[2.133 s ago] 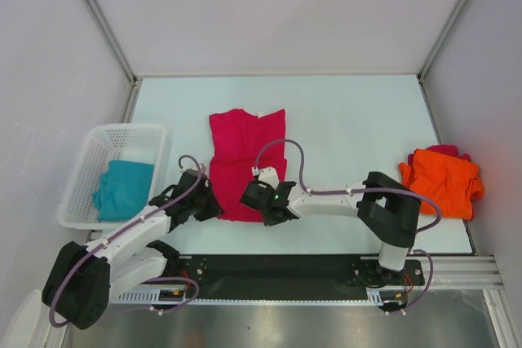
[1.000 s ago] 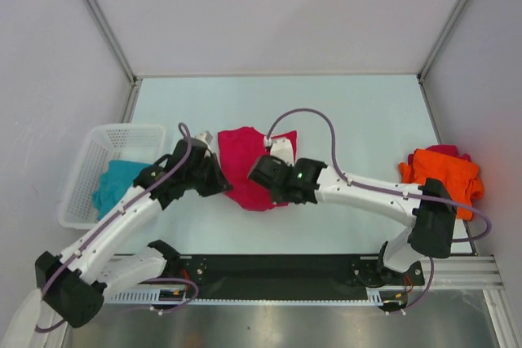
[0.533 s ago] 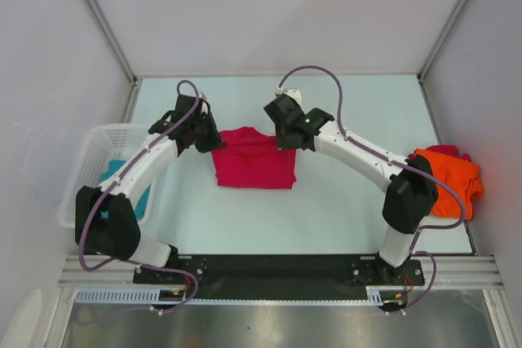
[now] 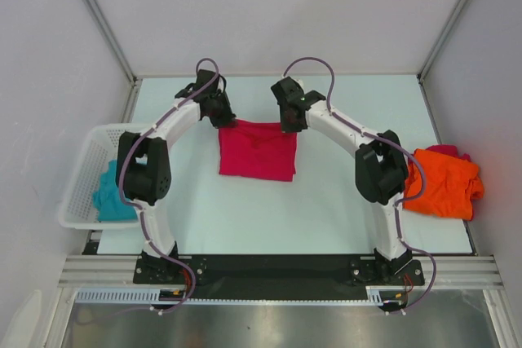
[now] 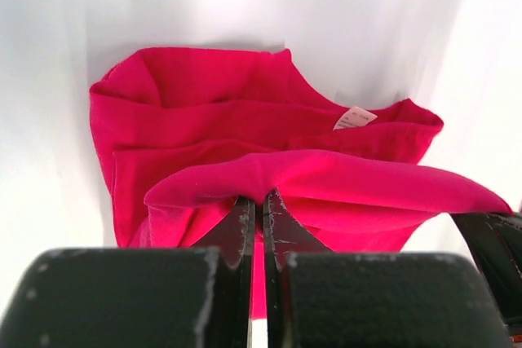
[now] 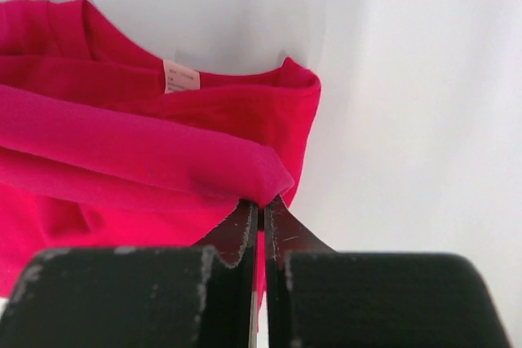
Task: Fold and stack the t-shirts
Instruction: Fold the long partially folded tshirt into a neat square
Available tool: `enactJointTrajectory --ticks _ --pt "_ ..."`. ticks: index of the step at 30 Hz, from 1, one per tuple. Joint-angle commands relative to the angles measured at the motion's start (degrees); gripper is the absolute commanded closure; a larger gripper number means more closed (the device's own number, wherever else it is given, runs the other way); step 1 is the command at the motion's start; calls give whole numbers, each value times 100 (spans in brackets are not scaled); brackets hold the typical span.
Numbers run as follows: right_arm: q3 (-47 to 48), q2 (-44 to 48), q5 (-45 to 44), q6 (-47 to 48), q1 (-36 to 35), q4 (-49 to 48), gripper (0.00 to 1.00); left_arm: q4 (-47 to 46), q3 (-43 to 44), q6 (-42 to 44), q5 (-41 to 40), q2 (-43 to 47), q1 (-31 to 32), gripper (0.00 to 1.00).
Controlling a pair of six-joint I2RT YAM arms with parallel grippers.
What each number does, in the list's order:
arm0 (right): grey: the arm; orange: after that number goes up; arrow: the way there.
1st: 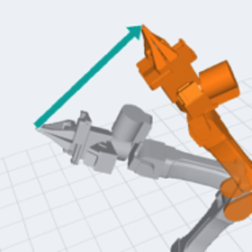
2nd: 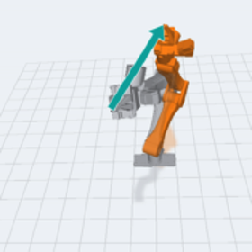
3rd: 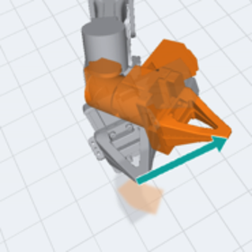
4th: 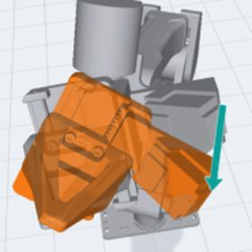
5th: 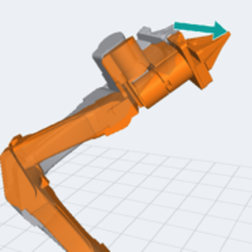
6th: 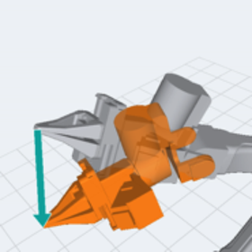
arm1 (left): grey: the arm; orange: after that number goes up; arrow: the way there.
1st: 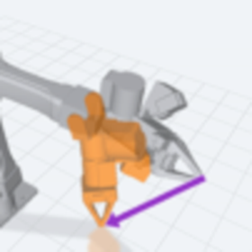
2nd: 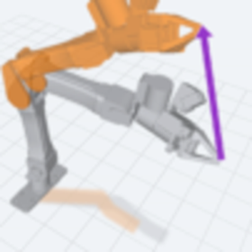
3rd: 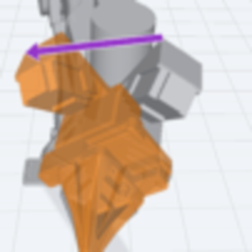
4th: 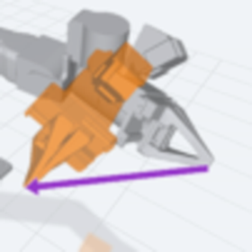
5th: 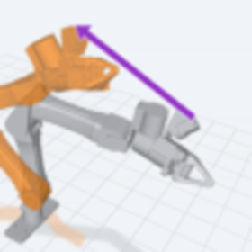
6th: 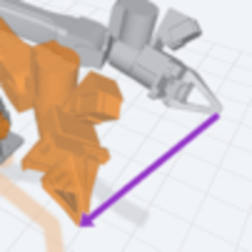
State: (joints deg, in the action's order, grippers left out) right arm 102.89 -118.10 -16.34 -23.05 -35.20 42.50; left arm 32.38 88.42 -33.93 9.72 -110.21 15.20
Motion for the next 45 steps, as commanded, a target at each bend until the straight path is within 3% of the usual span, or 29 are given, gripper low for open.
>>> enactJointTrajectory --ticks 1,7,8,9,11,12,15,21,26,31,39,45 --pt "574 -309 -10 257 224 21 100 49 500 115 -119 -202 -202 97" --pt "1004 -731 174 301 365 100 100 49 615 71 -22 -483 -272 92" --pt "1048 -810 192 301 373 153 96 49 632 71 -14 -501 -281 90" --pt "1110 -828 210 318 382 179 80 58 641 71 -14 -518 -290 67" --pt "1110 -837 201 318 391 171 65 75 659 62 -57 -492 -298 44" --pt "1102 -802 201 318 400 171 52 101 667 71 -84 -475 -316 26" --pt "1049 -654 140 318 409 153 48 216 711 106 -198 -378 -342 10" --pt "794 -196 96 231 347 74 47 155 238 80 -172 148 -351 6" --pt "311 191 175 125 58 -206 46 -433 -781 -78 48 773 -325 6" --pt "521 -98 341 169 -48 -303 46 -732 -994 -157 346 905 -299 5" --pt "1303 -1004 623 134 4 -251 47 -865 -90 -254 733 -8 0 5" --pt "1339 -1364 913 -6 285 -540 47 -1391 35 -824 759 -694 9 5"
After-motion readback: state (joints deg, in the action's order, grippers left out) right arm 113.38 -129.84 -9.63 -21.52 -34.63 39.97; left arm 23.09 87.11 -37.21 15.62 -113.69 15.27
